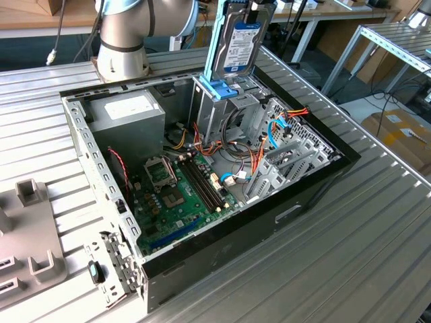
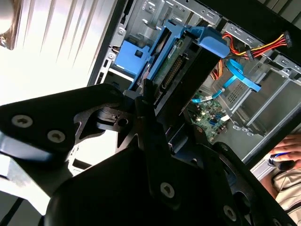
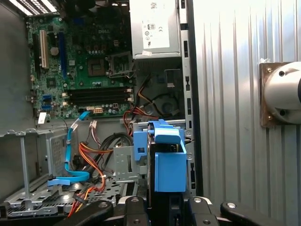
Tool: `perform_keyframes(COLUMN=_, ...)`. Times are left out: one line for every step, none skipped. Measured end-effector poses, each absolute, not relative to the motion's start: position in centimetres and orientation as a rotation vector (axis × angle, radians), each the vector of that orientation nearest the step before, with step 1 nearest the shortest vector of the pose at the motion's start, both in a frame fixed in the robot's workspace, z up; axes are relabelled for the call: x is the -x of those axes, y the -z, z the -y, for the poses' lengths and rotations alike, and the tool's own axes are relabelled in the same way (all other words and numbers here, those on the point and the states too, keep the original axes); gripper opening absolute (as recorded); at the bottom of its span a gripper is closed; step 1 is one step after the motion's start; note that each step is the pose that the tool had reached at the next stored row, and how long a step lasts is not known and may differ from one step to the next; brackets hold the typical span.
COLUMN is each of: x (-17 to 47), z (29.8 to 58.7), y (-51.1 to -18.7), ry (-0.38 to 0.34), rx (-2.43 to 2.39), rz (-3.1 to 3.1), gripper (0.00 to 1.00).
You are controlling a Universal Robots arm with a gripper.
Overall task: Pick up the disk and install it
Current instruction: 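Pick up the disk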
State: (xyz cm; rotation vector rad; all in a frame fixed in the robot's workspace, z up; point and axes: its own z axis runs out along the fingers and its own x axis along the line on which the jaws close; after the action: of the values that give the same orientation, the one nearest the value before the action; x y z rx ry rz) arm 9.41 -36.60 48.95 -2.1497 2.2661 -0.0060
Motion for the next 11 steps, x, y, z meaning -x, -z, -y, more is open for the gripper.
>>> perform_keyframes(x=-9.4, z=36.8, y=-48.9, ry=0.010, rx=2.151, rz=-2.268, gripper=0.35)
perform_keyframes(x=-9.4, z=36.9, y=-48.9, ry=0.012, rx=2.152, rz=-2.269, gripper=0.35)
perform_keyframes(x=-9.4, z=37.1, y=-48.9, ry=0.018, rx=2.155, rz=-2.271, gripper=0.35)
perform_keyframes(x=-9.4, z=37.4, y=-49.0, ry=0.023, rx=2.157, rz=-2.273, gripper=0.35)
perform_keyframes(x=-9.4, z=37.7, y=-48.9, ry=0.028, rx=2.159, rz=-2.275, gripper=0.35)
perform_keyframes(x=-9.4, z=38.0, y=-49.0, ry=0.033, rx=2.161, rz=-2.278, gripper=0.35)
perform_keyframes(x=-9.4, z=38.3, y=-48.9, ry=0.039, rx=2.163, rz=-2.280, gripper=0.35)
perform_keyframes(x=-9.4, z=38.5, y=-48.9, ry=0.042, rx=2.165, rz=-2.281, gripper=0.35)
perform_keyframes(x=-9.4, z=38.8, y=-48.9, ry=0.048, rx=2.167, rz=-2.284, gripper=0.35)
perform_keyframes(x=-9.4, z=39.2, y=-48.9, ry=0.056, rx=2.170, rz=-2.287, gripper=0.35)
perform_keyframes(x=-9.4, z=39.3, y=-49.0, ry=0.060, rx=2.172, rz=-2.289, gripper=0.35)
